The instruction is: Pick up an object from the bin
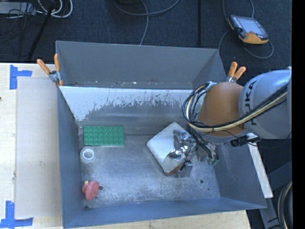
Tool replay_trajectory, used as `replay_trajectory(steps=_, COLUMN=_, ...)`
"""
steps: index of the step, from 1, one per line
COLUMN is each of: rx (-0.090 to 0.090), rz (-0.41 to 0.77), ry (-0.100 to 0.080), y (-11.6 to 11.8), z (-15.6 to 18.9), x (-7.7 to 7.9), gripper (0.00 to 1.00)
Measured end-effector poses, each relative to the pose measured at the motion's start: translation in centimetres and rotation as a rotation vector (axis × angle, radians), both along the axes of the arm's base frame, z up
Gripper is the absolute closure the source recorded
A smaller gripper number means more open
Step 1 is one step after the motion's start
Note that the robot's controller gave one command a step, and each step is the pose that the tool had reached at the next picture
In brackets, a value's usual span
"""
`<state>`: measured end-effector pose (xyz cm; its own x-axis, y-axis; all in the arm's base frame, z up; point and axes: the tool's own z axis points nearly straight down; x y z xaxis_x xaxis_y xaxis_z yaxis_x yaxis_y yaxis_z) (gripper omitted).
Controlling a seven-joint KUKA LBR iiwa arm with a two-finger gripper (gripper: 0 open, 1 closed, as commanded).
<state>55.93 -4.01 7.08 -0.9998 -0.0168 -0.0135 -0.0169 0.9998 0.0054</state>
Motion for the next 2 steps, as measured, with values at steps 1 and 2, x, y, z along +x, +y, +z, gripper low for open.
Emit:
replay_trajectory(steps=1, rx=0.002, rz=-0.001, ry=-0.004, y=0.12, z=0.3, x=0.2, gripper=0.0)
replay_trajectory(steps=2, rx=0.003, rz=-0.003, ry=-0.005, y=0.13, z=0.45, x=0.27, gripper=0.0)
